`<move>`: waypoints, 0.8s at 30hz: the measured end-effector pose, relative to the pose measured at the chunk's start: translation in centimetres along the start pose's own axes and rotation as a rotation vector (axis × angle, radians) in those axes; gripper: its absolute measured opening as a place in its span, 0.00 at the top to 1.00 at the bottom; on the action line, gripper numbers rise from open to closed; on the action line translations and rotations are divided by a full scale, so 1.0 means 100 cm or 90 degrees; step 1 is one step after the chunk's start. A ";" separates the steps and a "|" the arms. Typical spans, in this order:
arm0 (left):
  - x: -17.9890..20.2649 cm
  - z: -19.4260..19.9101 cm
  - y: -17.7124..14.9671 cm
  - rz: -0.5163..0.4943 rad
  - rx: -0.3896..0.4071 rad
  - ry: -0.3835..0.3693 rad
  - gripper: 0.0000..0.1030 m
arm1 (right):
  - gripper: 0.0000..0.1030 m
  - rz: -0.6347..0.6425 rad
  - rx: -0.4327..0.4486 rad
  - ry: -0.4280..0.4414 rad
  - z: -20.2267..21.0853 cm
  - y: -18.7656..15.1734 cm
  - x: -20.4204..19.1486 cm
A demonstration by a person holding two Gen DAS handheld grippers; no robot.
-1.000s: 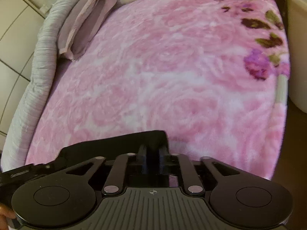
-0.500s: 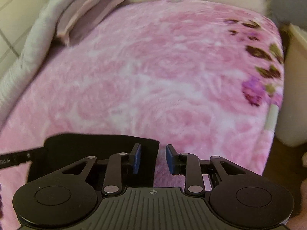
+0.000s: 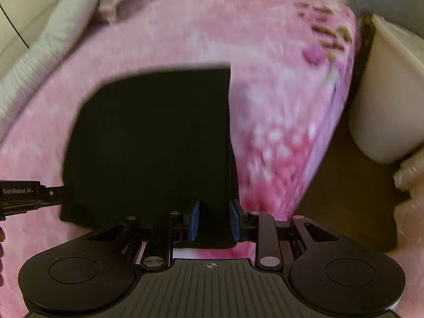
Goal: Fold clothes
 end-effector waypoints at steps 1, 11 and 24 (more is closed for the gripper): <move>0.001 0.003 -0.001 -0.006 0.002 0.008 0.85 | 0.72 -0.005 -0.002 -0.004 -0.001 -0.003 -0.001; 0.007 0.055 -0.020 -0.078 0.005 0.078 0.74 | 0.72 -0.044 -0.017 -0.028 0.024 -0.021 -0.007; 0.000 0.102 -0.044 -0.104 0.032 0.063 0.61 | 0.71 -0.081 -0.044 -0.060 0.058 -0.056 -0.028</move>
Point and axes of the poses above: each gripper's, at about its wrist camera, not at the fingertips, and z roughly against the way its jaws point, x to its right, y to its top, the point moved 2 cm from there along -z, roughly the way its jaws point, and after that the axes turned 4 degrees about y, right-handed, at the moved point
